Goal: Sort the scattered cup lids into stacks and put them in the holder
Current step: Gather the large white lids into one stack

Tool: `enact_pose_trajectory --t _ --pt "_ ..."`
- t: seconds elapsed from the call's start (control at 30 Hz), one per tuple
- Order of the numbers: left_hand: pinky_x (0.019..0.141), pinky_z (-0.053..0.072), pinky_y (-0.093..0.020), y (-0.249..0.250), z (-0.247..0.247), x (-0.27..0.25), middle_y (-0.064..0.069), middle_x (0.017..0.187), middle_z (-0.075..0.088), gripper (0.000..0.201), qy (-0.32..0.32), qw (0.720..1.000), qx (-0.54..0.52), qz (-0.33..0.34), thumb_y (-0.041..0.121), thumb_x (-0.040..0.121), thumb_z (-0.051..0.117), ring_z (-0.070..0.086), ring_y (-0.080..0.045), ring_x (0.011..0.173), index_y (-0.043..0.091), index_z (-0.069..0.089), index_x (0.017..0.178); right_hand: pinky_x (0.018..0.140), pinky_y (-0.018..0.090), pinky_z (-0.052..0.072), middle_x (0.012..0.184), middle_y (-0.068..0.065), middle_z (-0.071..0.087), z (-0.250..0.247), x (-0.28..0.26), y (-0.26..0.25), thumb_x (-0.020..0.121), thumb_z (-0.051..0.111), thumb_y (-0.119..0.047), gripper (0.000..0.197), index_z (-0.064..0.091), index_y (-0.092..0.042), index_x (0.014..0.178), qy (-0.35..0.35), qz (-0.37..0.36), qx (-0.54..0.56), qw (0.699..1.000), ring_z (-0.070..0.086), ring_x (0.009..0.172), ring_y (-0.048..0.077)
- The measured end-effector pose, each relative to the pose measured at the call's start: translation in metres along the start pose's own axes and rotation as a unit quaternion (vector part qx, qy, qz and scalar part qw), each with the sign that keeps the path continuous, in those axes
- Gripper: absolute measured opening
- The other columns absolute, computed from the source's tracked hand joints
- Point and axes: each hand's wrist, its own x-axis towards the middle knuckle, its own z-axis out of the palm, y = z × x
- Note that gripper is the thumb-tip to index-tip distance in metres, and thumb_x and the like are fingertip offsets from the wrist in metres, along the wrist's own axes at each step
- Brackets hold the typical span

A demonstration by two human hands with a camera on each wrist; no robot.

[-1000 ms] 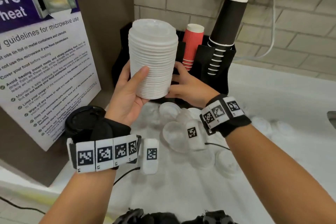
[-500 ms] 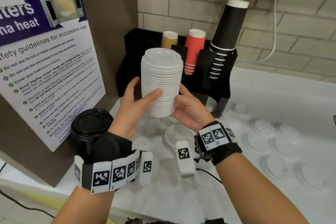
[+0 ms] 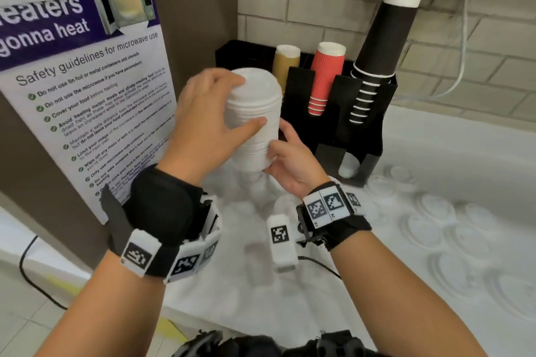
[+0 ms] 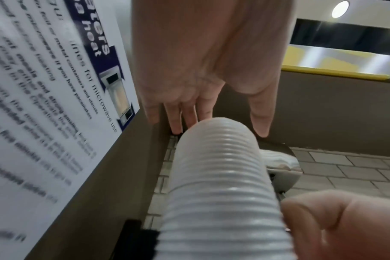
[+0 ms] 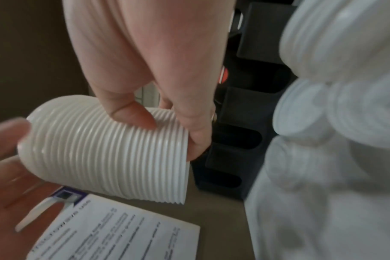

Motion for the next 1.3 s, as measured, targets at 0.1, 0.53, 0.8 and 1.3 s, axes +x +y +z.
enact_pose_trajectory --t 0.1,0.53,0.8,1.3 --pt "0.108 0.032 -0.03 0.001 0.006 -0.013 -0.001 0.14 0.046 0.067 -0.024 0.986 -0.114 -0.122 0.049 0.083 0.07 0.04 -0.02 0.131 0.018 0.05 0.138 0.087 0.05 0.05 0.131 0.017 0.051 0.003 0.002 0.022 0.082 0.034 0.016 0.069 0.038 -0.021 0.14 0.003 0.04 -0.005 0.999 0.054 0.114 0.033" --pt "0.119 0.025 -0.044 -0.007 0.029 -0.028 0.004 0.151 0.04 0.069 -0.03 0.769 -0.47 -0.432 0.061 0.092 0.049 0.037 -0.015 0.139 0.023 0.04 0.148 0.097 0.048 0.046 0.131 0.019 0.049 -0.001 0.007 0.076 0.084 0.04 0.017 0.071 0.03 -0.026 0.139 0.043 0.146 -0.161 0.975 0.053 0.115 0.033" --pt "0.121 0.017 -0.047 -0.016 0.03 -0.022 0.003 0.161 0.023 0.079 -0.02 0.765 -0.457 -0.454 0.063 0.091 0.05 0.02 -0.016 0.148 0.024 0.027 0.154 0.057 0.014 0.043 0.098 0.001 0.053 -0.001 0.017 0.071 0.086 0.063 -0.012 0.08 0.013 -0.025 0.147 -0.066 0.125 -0.512 0.847 0.053 0.078 0.012" --pt "0.113 0.019 -0.031 -0.017 0.026 -0.016 0.005 0.147 0.04 0.058 0.023 0.786 -0.474 -0.396 0.054 0.096 0.049 0.029 -0.01 0.14 0.024 0.042 0.144 0.052 0.02 0.053 0.12 0.011 0.043 -0.005 0.029 0.063 0.087 0.063 -0.018 0.076 0.018 -0.032 0.148 -0.069 0.111 -0.525 0.841 0.061 0.078 0.022"
